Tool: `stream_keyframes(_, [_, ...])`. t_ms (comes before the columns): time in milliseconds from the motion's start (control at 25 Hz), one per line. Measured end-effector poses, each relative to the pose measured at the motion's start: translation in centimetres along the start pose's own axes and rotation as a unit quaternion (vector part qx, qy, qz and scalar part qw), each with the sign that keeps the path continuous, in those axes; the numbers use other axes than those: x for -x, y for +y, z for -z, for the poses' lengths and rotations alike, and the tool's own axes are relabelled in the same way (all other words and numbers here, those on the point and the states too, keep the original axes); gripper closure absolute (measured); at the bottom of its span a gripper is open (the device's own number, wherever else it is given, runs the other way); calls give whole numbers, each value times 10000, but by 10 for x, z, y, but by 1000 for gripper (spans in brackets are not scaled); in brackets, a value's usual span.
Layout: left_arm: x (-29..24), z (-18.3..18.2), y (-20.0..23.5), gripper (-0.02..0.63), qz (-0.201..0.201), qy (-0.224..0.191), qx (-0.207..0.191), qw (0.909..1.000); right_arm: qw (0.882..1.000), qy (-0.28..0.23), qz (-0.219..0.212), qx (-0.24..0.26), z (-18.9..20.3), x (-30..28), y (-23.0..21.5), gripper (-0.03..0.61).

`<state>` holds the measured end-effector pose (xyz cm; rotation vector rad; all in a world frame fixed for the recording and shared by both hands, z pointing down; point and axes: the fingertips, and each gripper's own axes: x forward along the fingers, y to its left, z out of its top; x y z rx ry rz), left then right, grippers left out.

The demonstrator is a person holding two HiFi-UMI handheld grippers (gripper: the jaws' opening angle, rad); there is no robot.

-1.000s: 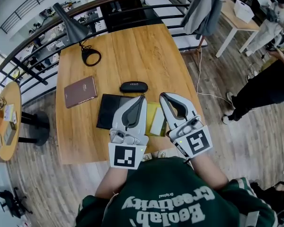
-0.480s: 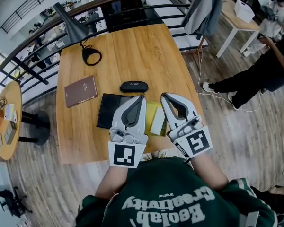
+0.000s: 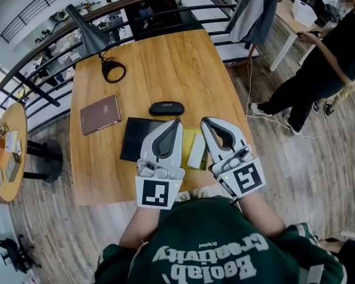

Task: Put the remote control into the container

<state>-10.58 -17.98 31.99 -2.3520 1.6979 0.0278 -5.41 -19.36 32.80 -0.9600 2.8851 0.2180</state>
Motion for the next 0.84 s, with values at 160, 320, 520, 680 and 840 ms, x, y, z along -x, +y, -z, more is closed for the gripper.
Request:
stream_keyframes(160, [0, 0, -1, 618, 25, -2, -1, 10000, 10000, -2, -16, 31, -1, -1, 2, 563])
stream_keyframes(320, [-1, -3, -1, 617, 18, -41, 30, 10000, 10000, -14, -39, 35, -2, -1, 2, 563])
stream_keyframes(520, [-1, 0, -2, 617, 63, 25, -57, 10000, 10000, 22, -45, 23, 0, -2, 3, 563])
stream_keyframes(680, [0, 0, -2, 617, 109, 79, -200, 9997, 10000, 41, -55, 29, 0, -2, 3, 563])
stream_keyframes(840, [0, 1, -2, 617, 23, 41, 30, 10000, 10000, 46, -49, 53, 1, 0, 3, 563])
